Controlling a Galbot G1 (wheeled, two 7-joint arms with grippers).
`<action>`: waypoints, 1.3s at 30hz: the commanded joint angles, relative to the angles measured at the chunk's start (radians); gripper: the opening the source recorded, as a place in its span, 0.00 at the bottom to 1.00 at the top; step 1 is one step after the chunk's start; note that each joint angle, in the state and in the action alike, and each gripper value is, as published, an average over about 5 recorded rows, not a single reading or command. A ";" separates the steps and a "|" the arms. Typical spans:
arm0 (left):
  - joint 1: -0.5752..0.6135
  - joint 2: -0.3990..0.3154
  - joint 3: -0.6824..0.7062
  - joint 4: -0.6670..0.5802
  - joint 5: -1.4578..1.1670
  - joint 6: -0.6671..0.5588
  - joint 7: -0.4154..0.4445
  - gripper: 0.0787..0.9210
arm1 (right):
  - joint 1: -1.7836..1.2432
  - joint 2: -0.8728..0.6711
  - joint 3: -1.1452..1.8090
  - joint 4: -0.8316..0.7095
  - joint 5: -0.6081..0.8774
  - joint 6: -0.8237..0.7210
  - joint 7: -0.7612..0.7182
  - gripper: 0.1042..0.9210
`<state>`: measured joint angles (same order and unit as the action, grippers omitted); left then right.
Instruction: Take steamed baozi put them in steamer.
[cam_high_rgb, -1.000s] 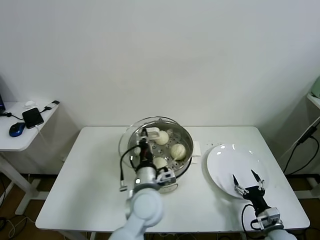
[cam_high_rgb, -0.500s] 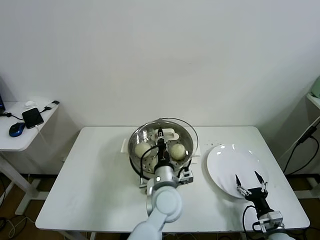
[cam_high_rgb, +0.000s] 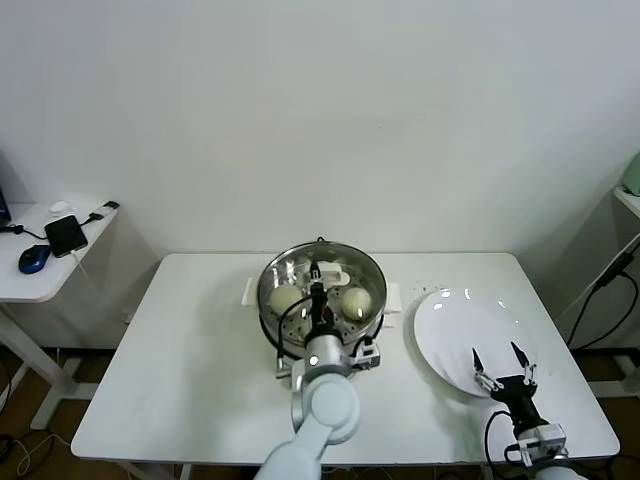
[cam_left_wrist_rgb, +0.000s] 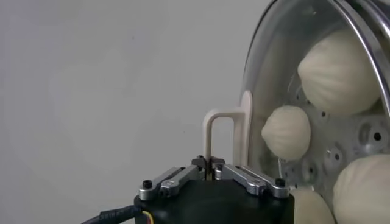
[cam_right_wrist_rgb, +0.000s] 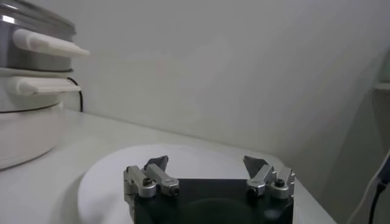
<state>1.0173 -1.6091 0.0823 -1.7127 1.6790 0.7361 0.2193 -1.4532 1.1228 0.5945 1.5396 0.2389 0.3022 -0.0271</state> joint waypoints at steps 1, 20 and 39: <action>0.001 -0.005 -0.008 0.022 0.008 0.007 -0.020 0.07 | 0.002 0.007 0.002 -0.003 -0.009 0.016 0.004 0.88; 0.060 0.085 0.061 -0.225 -0.132 -0.025 0.034 0.45 | -0.007 0.016 0.005 0.033 -0.044 -0.021 -0.029 0.88; 0.346 0.340 -0.753 -0.412 -1.936 -0.606 -0.355 0.88 | -0.043 0.018 0.005 0.088 0.068 0.039 -0.005 0.88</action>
<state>1.1874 -1.4309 -0.1400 -2.0861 0.8750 0.4276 -0.0160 -1.4860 1.1432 0.6004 1.6116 0.2531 0.3035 -0.0451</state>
